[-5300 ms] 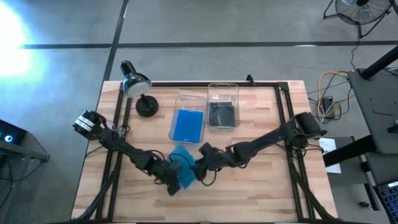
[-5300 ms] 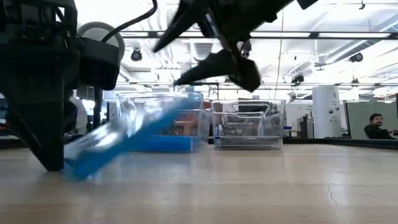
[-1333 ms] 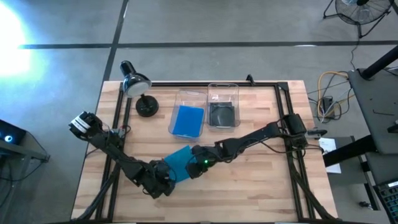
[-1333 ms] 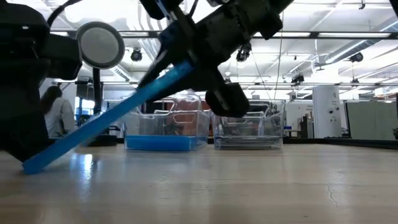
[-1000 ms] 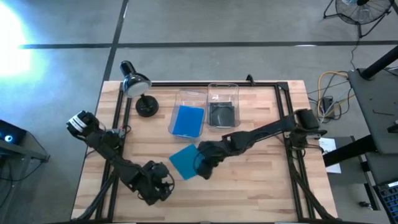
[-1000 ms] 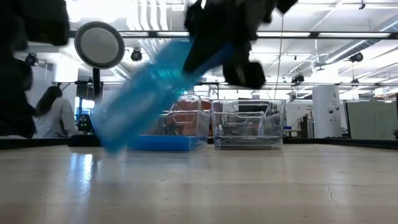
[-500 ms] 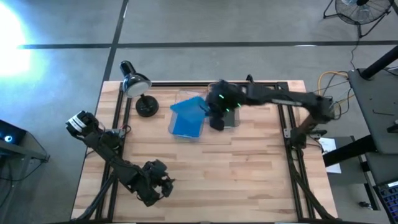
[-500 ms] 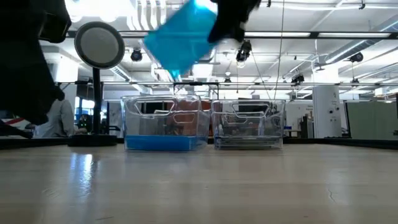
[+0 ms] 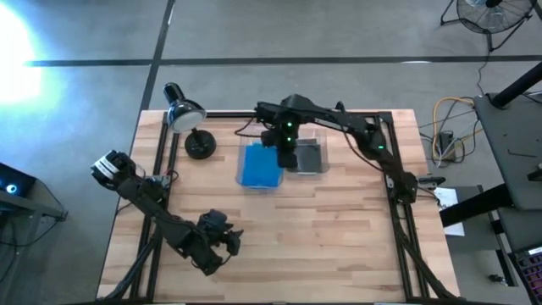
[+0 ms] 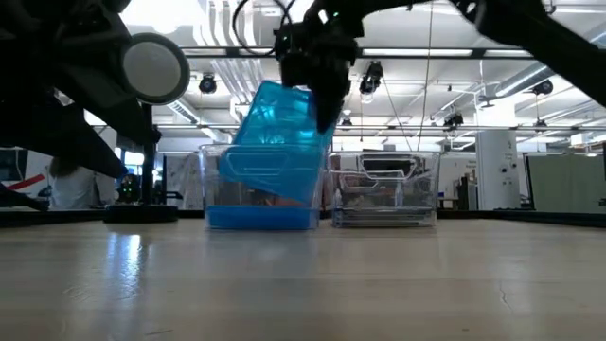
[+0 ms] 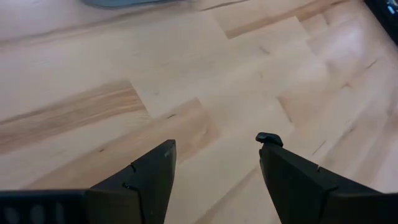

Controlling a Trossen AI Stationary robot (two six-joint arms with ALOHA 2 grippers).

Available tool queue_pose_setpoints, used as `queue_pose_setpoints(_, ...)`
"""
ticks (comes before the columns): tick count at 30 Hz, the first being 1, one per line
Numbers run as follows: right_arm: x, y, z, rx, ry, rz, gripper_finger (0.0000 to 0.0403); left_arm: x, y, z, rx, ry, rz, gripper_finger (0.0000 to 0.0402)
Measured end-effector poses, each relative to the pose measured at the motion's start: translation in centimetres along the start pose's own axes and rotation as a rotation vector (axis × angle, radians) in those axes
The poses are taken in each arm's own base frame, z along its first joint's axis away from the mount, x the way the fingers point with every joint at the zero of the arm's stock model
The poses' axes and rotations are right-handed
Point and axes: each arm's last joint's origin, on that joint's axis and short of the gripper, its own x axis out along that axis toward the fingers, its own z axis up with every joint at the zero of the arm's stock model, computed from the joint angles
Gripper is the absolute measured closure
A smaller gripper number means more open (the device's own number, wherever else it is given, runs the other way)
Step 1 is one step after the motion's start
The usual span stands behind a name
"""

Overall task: Pick & place jewel cases by type
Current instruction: Put the blue CD case into the left transparent bin

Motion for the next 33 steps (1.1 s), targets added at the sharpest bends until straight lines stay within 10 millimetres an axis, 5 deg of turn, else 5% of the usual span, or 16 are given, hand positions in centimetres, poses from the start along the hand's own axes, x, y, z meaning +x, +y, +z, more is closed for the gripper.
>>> queue_pose_setpoints(5,1.9,-1.5,0.4,0.044,-0.009,0.149,0.0379,0.3,0.1,0.0,0.007,-0.005,0.010,0.0188)
queue_pose_setpoints(12,2.4,-1.8,0.9,0.121,-0.043,0.133,0.0331,0.5,0.1,-0.2,0.024,-0.010,0.016,0.0188)
queue_pose_setpoints(20,2.4,-1.6,2.1,0.116,-0.095,-0.089,0.0254,0.5,0.1,-0.2,0.078,-0.010,0.017,0.0188)
queue_pose_setpoints(27,1.0,-1.4,2.6,0.148,-0.094,-0.558,0.0178,0.5,0.1,-0.2,0.077,-0.010,0.016,0.0188)
queue_pose_setpoints(33,0.4,0.6,3.1,0.096,-0.134,-0.489,0.0131,0.5,0.2,-0.2,0.087,-0.010,0.016,0.0188)
